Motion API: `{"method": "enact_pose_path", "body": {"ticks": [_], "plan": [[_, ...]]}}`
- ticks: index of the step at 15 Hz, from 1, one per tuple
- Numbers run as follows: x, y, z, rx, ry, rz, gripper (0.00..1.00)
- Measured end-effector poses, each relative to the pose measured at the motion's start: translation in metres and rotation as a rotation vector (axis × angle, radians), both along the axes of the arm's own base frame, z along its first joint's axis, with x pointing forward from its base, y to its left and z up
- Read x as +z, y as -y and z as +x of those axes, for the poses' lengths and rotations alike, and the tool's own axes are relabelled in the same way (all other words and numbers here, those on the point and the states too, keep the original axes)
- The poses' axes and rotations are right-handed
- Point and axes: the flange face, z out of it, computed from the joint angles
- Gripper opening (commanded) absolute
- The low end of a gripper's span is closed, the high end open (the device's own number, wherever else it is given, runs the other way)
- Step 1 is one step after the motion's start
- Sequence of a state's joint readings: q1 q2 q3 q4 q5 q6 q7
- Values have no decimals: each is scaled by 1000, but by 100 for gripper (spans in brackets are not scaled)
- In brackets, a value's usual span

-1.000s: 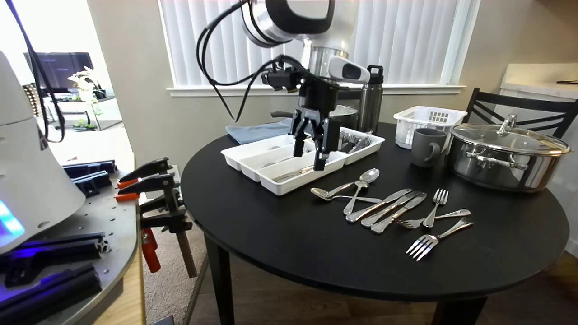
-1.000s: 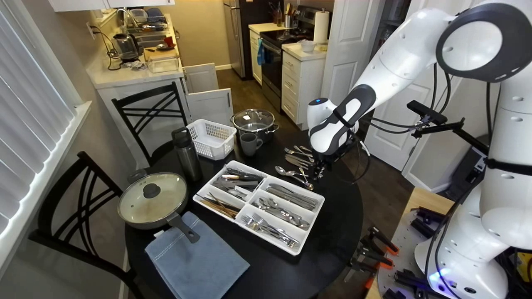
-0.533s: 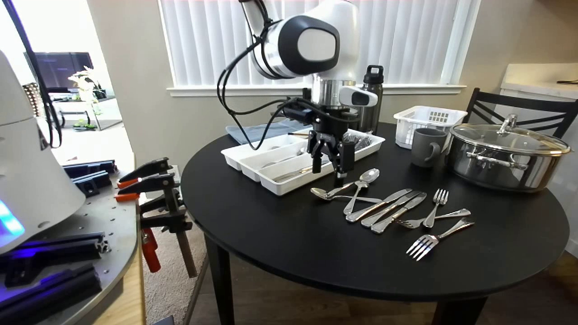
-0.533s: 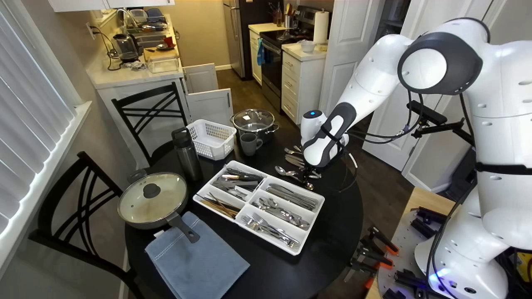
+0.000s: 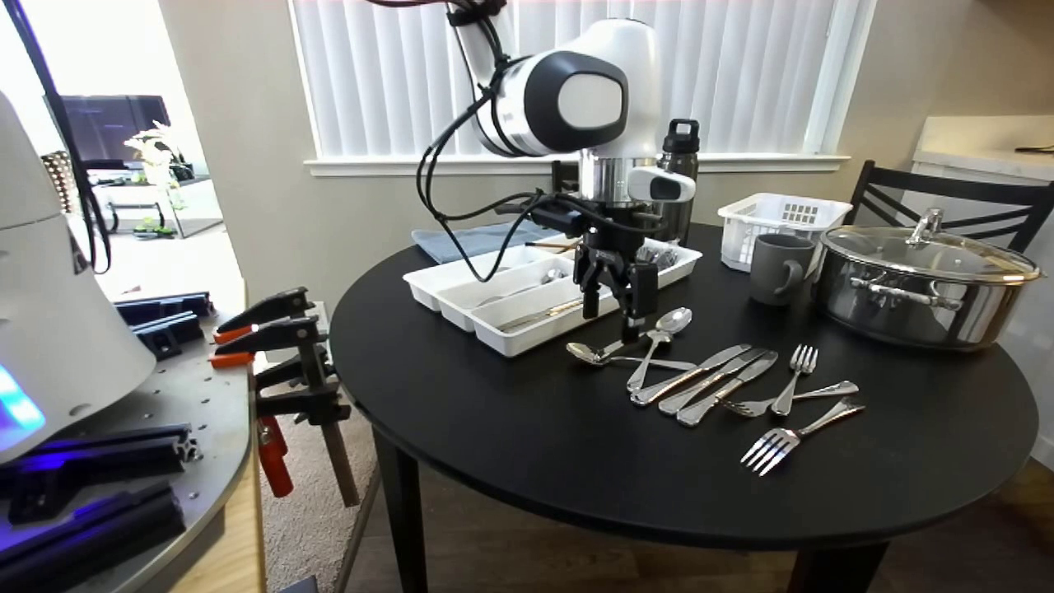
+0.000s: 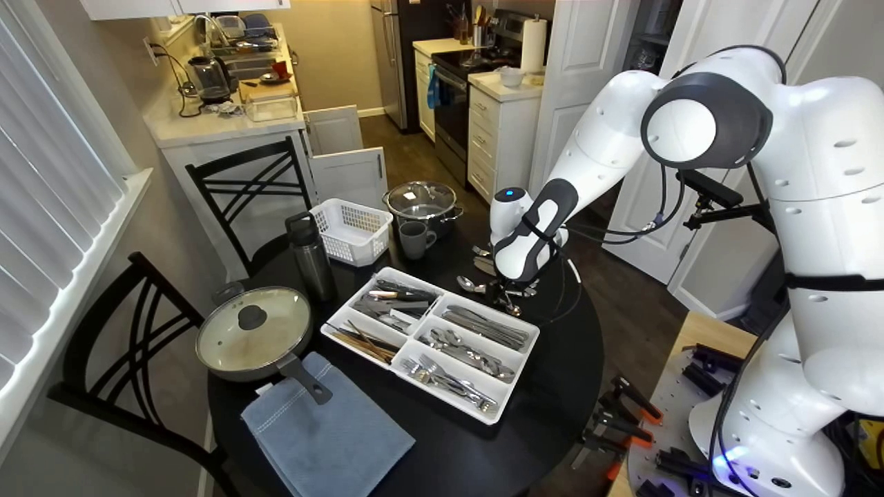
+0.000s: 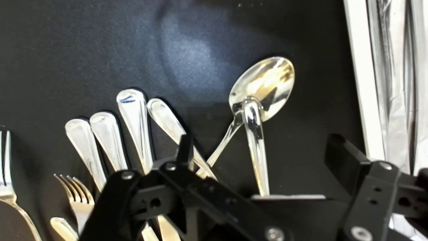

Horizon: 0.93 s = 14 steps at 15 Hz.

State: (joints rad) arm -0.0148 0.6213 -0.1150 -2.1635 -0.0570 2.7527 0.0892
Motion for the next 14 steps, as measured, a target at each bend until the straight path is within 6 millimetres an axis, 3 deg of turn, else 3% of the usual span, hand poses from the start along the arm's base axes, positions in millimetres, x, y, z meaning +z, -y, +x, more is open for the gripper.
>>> {"method": "enact_pose_path", "body": {"ticks": [7, 14], "plan": [[0, 9, 8, -46, 112, -50, 100], [-16, -4, 8, -71, 163, 39, 100]]}}
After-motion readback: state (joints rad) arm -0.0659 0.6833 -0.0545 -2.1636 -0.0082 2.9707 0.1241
